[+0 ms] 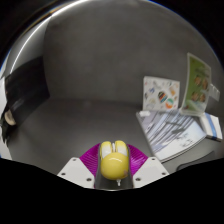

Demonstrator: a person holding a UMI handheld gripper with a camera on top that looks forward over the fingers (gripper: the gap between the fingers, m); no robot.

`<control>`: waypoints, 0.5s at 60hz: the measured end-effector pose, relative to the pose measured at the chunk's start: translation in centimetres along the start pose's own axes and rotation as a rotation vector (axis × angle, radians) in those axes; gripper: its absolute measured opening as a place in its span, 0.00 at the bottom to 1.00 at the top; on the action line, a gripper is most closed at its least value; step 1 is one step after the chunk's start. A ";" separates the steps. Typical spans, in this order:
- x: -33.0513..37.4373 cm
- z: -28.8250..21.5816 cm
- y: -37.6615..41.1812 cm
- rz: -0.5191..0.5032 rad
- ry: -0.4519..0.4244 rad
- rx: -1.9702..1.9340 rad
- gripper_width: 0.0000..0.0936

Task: Arrange mouse

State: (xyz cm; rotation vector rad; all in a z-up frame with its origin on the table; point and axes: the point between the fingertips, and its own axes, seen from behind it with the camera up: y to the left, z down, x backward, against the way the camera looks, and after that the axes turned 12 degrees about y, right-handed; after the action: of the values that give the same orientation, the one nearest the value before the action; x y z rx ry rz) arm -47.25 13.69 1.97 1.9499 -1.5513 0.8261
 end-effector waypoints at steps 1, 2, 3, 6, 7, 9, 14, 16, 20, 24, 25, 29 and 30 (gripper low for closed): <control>1.0 -0.8 -0.4 0.003 -0.026 -0.007 0.40; 2.1 -1.6 -0.9 0.007 -0.053 -0.013 0.40; 3.2 -2.4 -1.5 0.011 -0.080 -0.017 0.40; 6.9 -4.5 -4.2 0.040 -0.157 -0.030 0.40; 8.5 -5.1 -5.4 0.056 -0.183 -0.031 0.40; 11.0 -5.7 -8.3 0.100 -0.224 -0.029 0.40; 16.0 -4.5 -17.5 0.252 -0.262 -0.060 0.40; 17.4 -2.7 -20.6 0.306 -0.250 -0.083 0.40; 17.4 2.8 -26.4 0.349 -0.172 -0.133 0.39; 15.5 8.7 -29.5 0.344 -0.081 -0.190 0.39; 14.9 10.0 -29.7 0.339 -0.060 -0.200 0.39; 13.1 13.5 -29.9 0.300 -0.013 -0.197 0.40; 12.7 13.9 -30.1 0.287 -0.011 -0.190 0.40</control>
State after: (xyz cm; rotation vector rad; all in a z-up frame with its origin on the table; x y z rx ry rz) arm -13.81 1.83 1.08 1.6241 -1.8714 0.7481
